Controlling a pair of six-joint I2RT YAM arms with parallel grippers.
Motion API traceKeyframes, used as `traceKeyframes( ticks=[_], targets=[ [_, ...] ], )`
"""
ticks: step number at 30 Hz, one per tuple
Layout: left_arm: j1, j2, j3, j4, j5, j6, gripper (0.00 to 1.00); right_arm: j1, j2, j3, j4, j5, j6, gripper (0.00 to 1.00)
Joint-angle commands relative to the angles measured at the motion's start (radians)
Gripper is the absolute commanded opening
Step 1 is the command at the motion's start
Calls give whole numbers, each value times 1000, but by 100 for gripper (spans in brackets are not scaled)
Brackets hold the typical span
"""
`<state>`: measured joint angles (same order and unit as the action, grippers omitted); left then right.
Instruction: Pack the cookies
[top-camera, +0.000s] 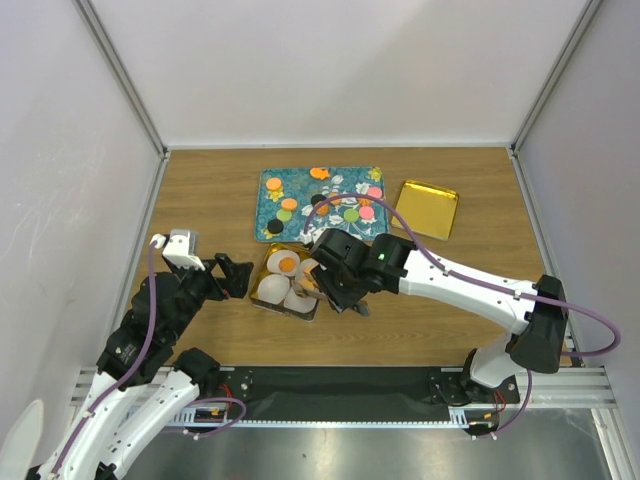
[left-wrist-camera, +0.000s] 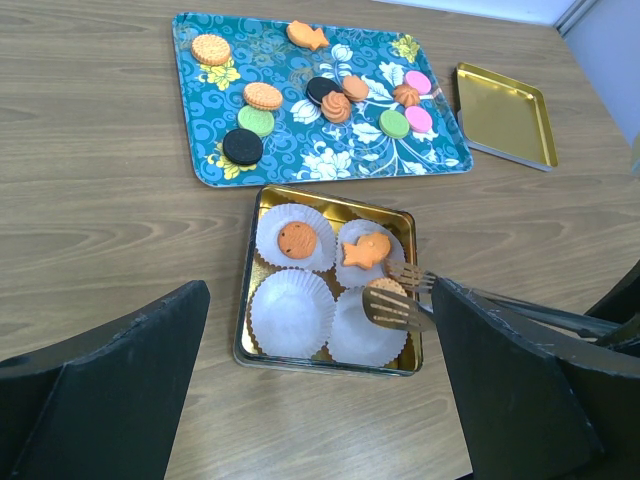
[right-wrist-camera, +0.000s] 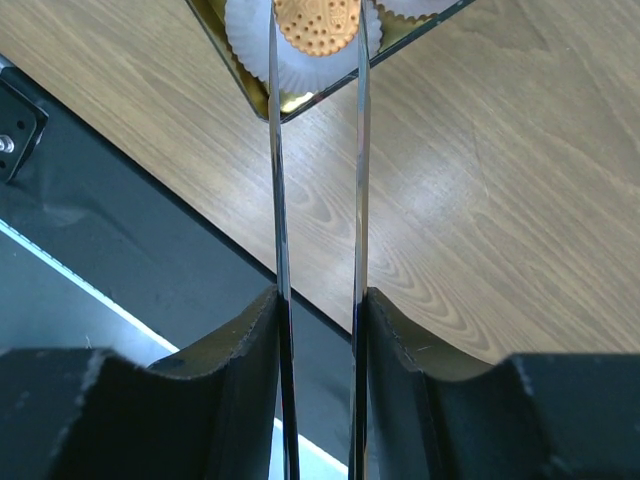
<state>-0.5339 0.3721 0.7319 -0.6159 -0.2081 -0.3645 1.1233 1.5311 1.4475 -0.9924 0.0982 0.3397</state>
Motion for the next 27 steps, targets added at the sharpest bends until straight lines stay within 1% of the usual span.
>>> traceKeyframes(
  ticks=[1, 6, 8, 10, 12, 17, 20, 21, 23, 24, 27],
  targets=[
    [3, 4, -5, 21, -17, 10, 100, 16, 1, -1, 28, 5, 10, 40],
    [3, 5, -5, 21, -17, 10, 100, 20, 8, -15, 37, -5, 9, 44],
    [3, 5, -3, 21, -17, 10, 100, 18, 8, -13, 38, -5, 5, 47],
    [3, 7, -3, 19, -17, 10, 100, 21, 8, -13, 40, -8, 2, 54],
    [3, 7, -3, 21, -17, 10, 100, 21, 6, -9, 41, -8, -4, 58],
    [3, 7, -3, 18, -19, 10, 100, 15, 6, 22, 29, 21, -14, 58],
    [3, 5, -3, 19, -20, 10, 100, -49, -11, 54, 23, 37, -25, 52],
    [3, 4, -3, 19, -20, 10, 100, -110, -20, 60, 29, 34, -36, 51],
    [3, 2, -3, 19, -19, 10, 100, -178, -43, 66, 64, 5, -48, 50],
    [3, 4, -3, 19, -19, 9, 100, -245, -45, 70, 73, -2, -54, 50],
    [3, 5, -3, 19, -17, 10, 100, -325, -29, 76, 109, -2, -65, 51]
  ],
)
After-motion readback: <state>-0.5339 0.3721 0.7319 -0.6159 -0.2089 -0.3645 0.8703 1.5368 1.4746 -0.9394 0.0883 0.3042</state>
